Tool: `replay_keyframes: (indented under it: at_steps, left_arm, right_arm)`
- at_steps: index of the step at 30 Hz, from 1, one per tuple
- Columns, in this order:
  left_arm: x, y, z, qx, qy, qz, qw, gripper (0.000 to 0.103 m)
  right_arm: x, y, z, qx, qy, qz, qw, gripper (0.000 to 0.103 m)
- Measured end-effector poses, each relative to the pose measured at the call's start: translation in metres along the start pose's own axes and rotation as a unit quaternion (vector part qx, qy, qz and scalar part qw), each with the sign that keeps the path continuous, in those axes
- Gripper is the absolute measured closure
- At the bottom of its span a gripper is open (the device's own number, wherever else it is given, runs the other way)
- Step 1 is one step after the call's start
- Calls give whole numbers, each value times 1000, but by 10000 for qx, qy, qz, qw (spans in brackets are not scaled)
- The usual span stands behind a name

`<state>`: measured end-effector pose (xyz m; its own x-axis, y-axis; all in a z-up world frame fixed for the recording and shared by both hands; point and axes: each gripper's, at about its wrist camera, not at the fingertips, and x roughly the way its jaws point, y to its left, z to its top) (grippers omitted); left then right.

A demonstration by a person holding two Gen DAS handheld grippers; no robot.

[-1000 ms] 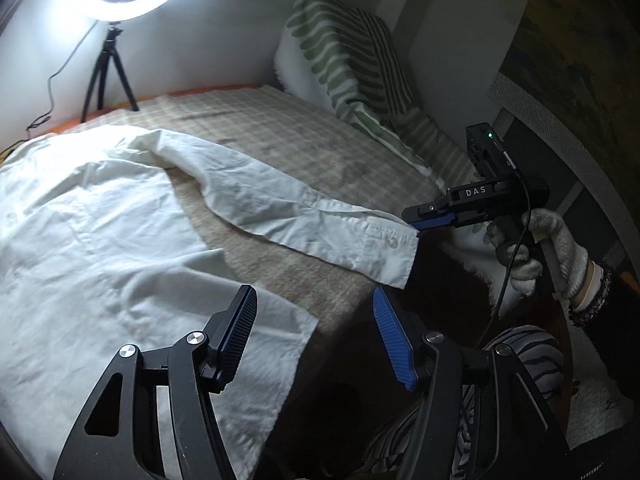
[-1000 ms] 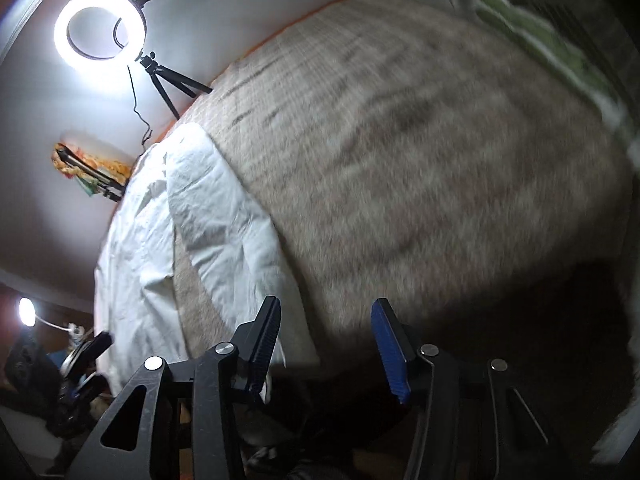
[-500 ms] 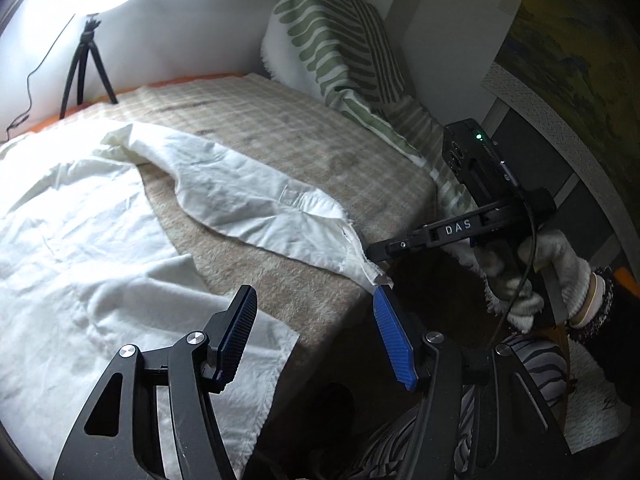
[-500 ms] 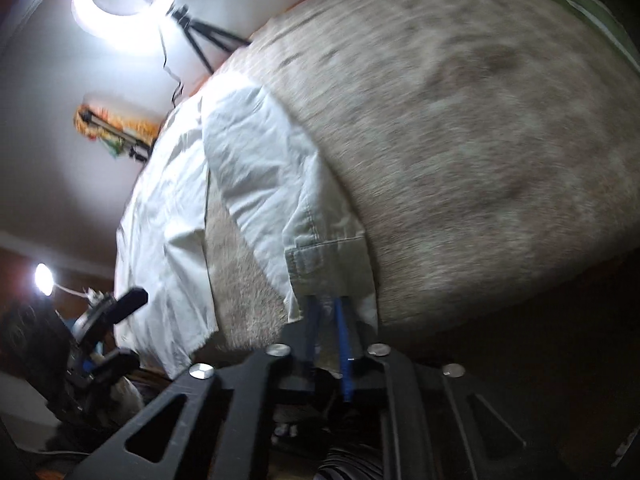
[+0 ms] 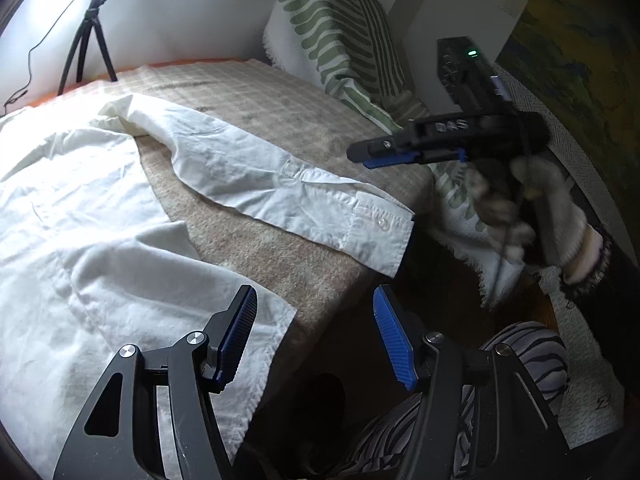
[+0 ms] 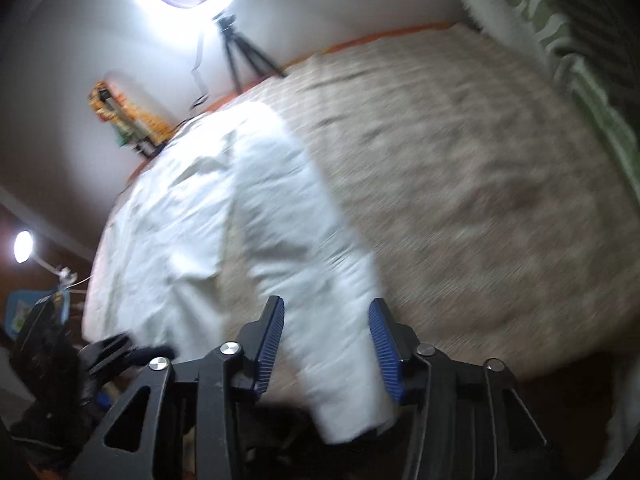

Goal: Fold small clothes

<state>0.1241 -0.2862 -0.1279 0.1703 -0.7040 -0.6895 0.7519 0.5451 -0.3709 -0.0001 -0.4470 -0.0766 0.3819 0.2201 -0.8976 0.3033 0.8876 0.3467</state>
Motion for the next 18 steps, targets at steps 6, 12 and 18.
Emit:
replay_keyframes:
  at_steps: [6, 12, 18]
  left_arm:
    - [1, 4, 0, -54, -17, -21, 10000, 43]
    - [-1, 6, 0, -73, -35, -58, 9999, 43]
    - [-5, 10, -1, -123, -105, -98, 9998, 46]
  right_arm:
    - [33, -35, 28, 460, 242, 555, 9971, 57]
    - [64, -19, 41, 277, 750, 509, 9955, 97]
    - [47, 24, 47, -289, 790, 262, 9961, 102]
